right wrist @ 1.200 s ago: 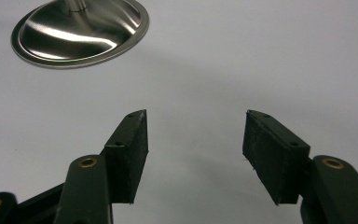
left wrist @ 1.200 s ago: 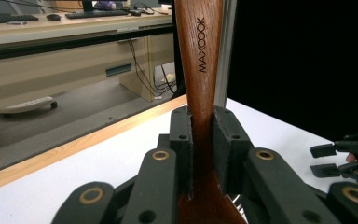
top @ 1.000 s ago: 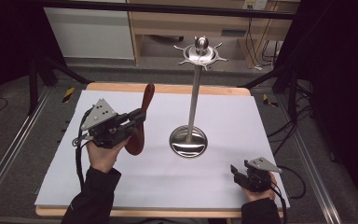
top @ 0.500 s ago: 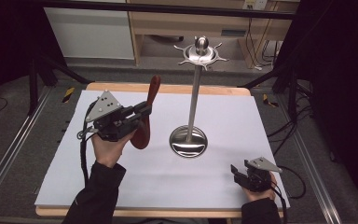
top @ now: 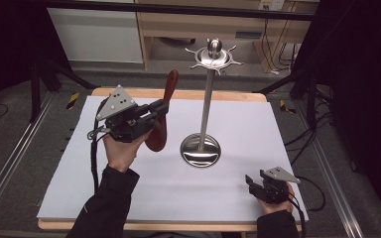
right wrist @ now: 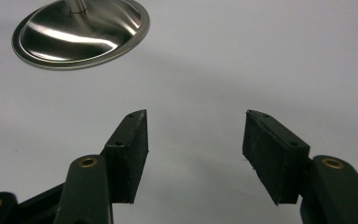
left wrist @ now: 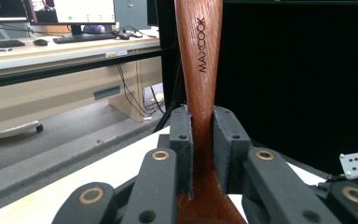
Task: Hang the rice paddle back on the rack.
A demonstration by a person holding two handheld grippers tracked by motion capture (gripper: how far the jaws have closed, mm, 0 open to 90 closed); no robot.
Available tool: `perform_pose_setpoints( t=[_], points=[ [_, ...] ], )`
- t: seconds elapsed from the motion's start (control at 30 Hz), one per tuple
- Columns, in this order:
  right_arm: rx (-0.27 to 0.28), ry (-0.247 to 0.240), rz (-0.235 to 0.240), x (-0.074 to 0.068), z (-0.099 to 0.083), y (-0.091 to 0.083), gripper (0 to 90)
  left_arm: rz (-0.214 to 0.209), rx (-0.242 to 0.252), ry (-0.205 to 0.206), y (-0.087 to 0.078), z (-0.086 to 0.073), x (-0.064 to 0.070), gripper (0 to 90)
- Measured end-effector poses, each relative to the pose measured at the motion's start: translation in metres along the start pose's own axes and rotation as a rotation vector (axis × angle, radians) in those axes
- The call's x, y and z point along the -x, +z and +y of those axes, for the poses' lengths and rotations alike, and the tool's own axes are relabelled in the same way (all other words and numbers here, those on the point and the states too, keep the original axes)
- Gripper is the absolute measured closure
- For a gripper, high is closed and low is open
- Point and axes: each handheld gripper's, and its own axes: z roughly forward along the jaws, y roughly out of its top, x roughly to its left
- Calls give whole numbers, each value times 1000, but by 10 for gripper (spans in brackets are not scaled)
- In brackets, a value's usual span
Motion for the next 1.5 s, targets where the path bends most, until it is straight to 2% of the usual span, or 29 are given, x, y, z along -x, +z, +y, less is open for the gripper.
perform_pose_setpoints(
  t=[0.27, 0.57, 0.83, 0.97, 1.5],
  points=[
    [-1, 1, 2, 0, 0, 0, 407, 1, 11, 15, 5, 10, -2, 782],
    [0, -1, 1, 0, 0, 0, 408, -9, 11, 14, 11, 15, 0, 782],
    [1, -2, 1, 1, 0, 0, 408, -18, 15, 9, 18, 18, 2, 782],
    [-2, 2, 6, 0, 0, 0, 409, -18, 9, 22, 22, 21, 5, 782],
    [1, -1, 3, 0, 0, 0, 409, -19, -9, 19, 30, 22, 3, 782]
  ],
)
